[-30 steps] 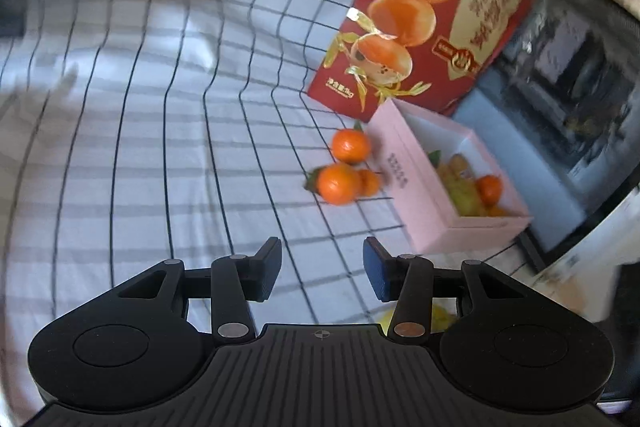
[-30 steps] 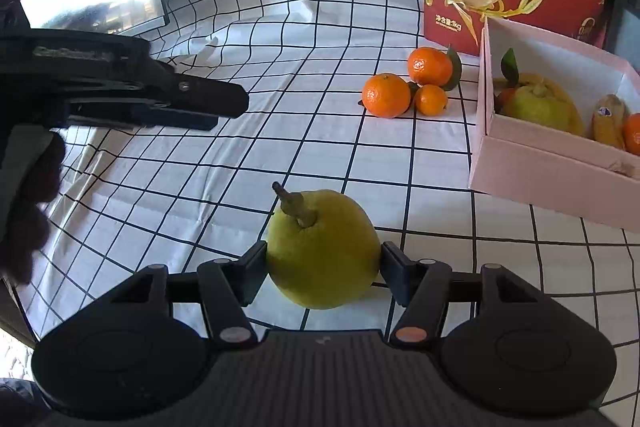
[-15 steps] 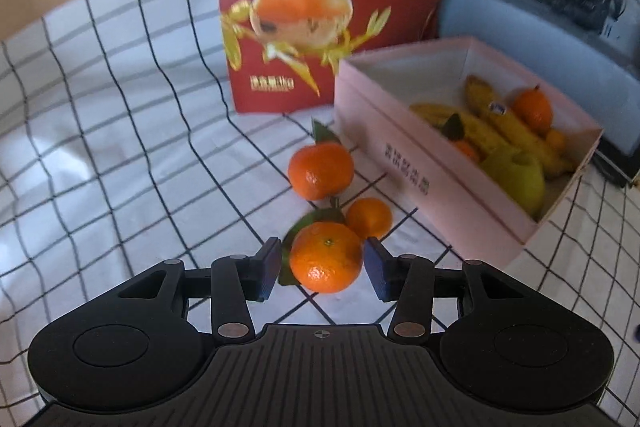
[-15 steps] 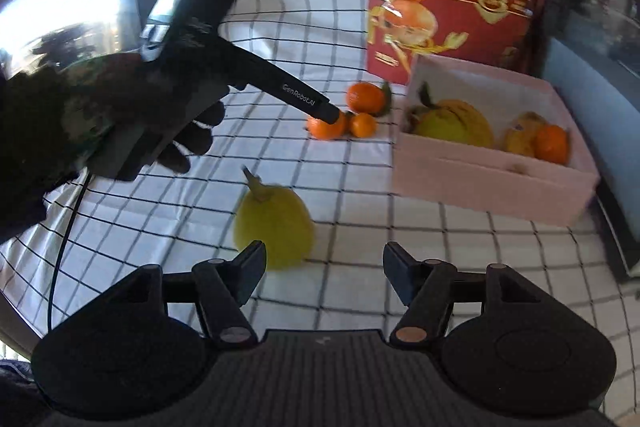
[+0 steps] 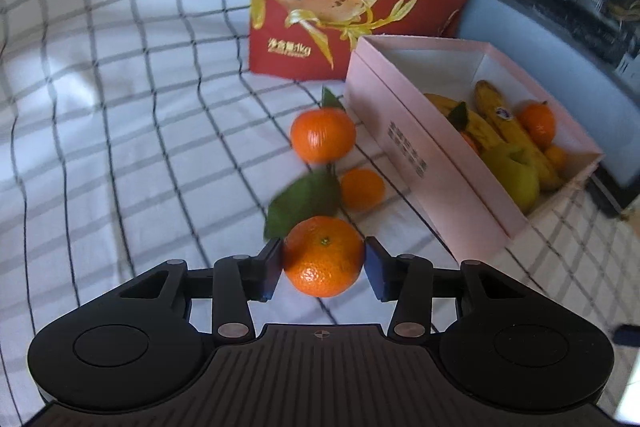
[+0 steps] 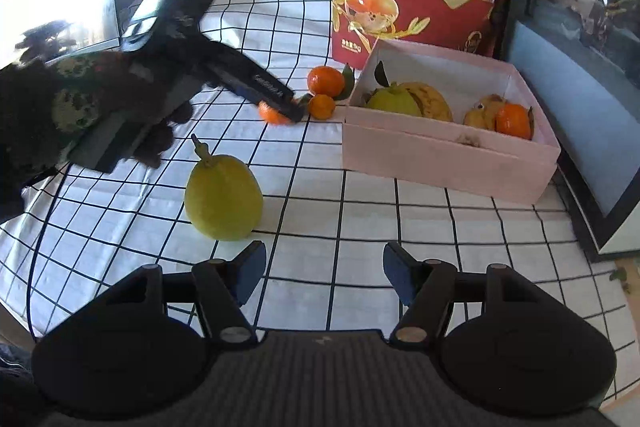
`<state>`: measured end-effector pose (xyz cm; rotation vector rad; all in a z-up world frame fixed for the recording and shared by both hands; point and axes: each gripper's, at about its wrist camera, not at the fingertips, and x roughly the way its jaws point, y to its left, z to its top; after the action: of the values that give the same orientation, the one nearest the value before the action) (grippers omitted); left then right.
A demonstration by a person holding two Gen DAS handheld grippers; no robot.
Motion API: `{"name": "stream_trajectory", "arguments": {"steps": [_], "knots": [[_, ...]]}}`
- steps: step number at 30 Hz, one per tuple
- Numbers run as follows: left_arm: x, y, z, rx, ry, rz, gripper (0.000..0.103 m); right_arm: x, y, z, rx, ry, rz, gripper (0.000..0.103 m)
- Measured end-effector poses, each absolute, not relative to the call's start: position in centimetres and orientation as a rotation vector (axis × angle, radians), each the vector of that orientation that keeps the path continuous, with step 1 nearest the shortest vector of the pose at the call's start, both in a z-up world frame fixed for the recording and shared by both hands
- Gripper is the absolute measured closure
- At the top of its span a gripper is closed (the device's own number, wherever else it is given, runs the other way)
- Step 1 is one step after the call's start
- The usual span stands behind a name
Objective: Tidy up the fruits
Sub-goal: 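Carry the pear toward the pink box with the right tool while the left tool carries the mandarin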
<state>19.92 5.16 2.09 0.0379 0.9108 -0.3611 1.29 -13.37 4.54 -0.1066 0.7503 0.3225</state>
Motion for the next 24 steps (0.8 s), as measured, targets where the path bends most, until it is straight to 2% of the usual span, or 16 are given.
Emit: {"name": "stream_trajectory", "arguments": {"steps": [10, 18, 24], "knots": [[11.7, 9.8, 2.4, -0.094, 0.955, -0.319, 0.054, 1.5, -9.6, 4.4, -0.181, 0.740, 0.410, 0.037], [7.0, 11.9, 2.7, -0.094, 0.961, -0.310, 0.054, 2.1, -5.0, 2.9, -0.307, 0.703, 0.457, 0.035], [4.2, 13.6, 2.6, -0.105, 0.963, -0.290, 0.054, 4.7, -3.5, 1.9, -0.280, 0.738, 0.443, 0.035]]}}
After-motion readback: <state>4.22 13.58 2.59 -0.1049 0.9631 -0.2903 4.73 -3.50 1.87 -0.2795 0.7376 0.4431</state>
